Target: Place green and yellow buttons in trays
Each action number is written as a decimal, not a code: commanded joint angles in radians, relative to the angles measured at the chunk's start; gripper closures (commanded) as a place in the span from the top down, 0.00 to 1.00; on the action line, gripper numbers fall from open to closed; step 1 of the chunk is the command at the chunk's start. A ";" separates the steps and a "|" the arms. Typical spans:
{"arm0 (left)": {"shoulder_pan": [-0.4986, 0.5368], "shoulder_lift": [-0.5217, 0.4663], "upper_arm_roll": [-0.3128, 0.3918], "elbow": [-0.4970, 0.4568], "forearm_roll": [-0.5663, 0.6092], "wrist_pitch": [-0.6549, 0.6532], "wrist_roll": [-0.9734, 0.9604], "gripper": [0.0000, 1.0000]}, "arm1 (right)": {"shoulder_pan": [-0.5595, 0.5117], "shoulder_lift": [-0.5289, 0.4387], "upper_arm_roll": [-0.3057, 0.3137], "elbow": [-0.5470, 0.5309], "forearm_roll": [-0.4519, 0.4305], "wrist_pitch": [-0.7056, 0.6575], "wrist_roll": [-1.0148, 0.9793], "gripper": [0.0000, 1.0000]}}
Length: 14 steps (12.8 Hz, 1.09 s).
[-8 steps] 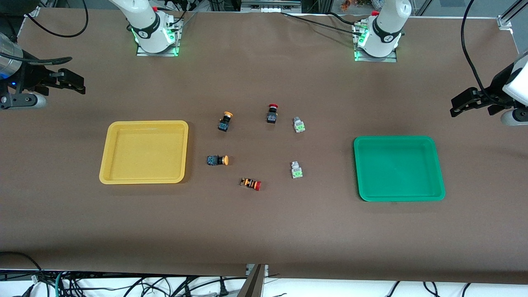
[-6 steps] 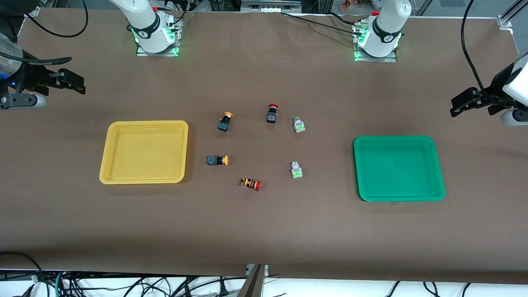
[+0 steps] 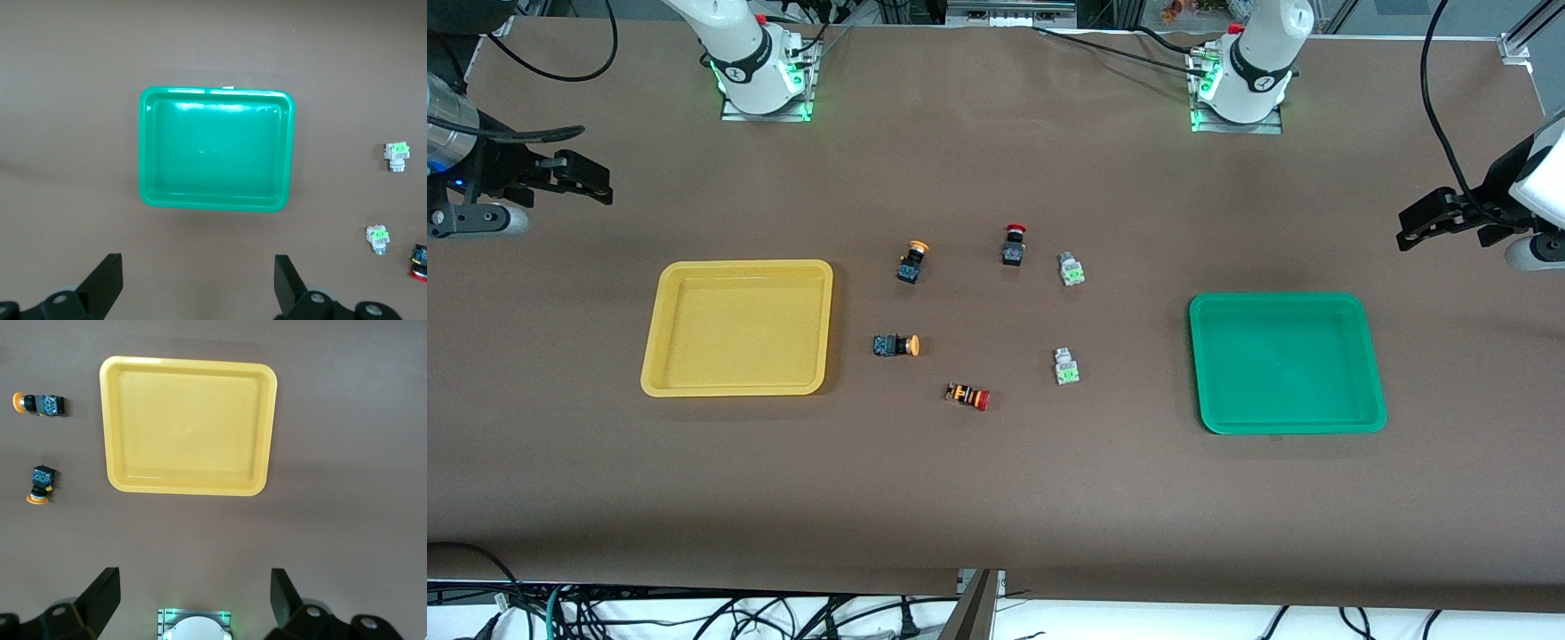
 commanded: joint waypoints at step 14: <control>-0.081 0.141 -0.225 -0.254 -0.165 0.250 -0.333 1.00 | 0.345 0.343 0.020 -0.178 0.093 0.418 0.669 1.00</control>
